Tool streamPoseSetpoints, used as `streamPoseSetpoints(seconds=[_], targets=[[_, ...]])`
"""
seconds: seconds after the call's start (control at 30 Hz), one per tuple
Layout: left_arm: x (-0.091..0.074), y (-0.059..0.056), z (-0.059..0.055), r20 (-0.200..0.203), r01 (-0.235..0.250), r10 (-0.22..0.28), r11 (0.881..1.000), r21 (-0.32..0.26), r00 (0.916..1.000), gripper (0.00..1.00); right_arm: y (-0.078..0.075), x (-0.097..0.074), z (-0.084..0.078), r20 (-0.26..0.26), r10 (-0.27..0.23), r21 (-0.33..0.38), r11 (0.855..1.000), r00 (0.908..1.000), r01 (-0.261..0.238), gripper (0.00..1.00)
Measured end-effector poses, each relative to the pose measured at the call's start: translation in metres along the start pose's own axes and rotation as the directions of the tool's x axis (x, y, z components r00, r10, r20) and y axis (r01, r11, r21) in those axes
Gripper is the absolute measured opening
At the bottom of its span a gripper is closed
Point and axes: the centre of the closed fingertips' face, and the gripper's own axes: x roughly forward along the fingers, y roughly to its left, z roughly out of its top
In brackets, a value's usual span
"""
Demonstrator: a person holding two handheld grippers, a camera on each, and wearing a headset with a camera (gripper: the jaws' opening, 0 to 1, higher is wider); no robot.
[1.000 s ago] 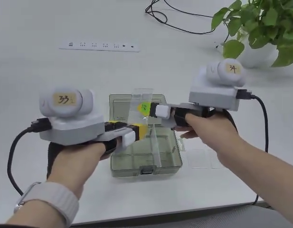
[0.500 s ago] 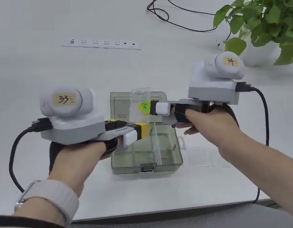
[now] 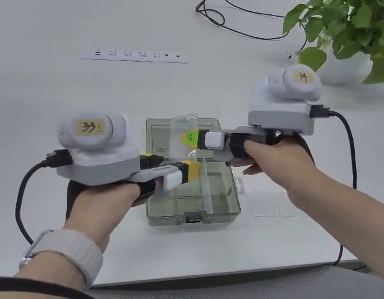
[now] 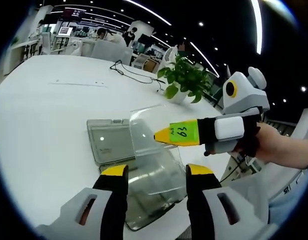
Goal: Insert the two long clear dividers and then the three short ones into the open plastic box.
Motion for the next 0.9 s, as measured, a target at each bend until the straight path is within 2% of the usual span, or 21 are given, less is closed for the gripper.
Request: streamPoseSetpoints(seconds=[0.13,0.2,0.47,0.67,0.9], targets=[[0.0033,0.0003,-0.0034,-0.017,-0.009,0.009,1.000,0.014,0.9998,0.41,0.0023,0.0011,-0.0005,0.002,0.005,0.013,1.000,1.0000,-0.005,0.05],[0.0029,0.0001,-0.0040,-0.025,-0.002,0.002,1.000,-0.003,0.9997,0.37,0.0039,0.0015,-0.0015,-0.001,0.004,0.007,1.000,1.0000,-0.004,0.05],[0.0016,0.0004,-0.0071,-0.047,0.021,-0.022,0.999,-0.026,0.9986,0.35,0.0032,0.0001,-0.0053,-0.023,0.008,-0.005,1.000,0.9997,-0.008,0.06],[0.0011,-0.0005,-0.0059,-0.040,0.021,-0.022,0.999,-0.030,0.9989,0.34,0.0018,0.0005,-0.0014,-0.014,0.012,-0.034,0.999,0.9998,-0.013,0.08],[0.0001,0.0010,-0.0054,-0.034,0.015,-0.016,0.999,-0.033,0.9993,0.34,-0.0020,-0.0005,0.0011,-0.007,0.009,-0.029,1.000,0.9999,-0.009,0.08]])
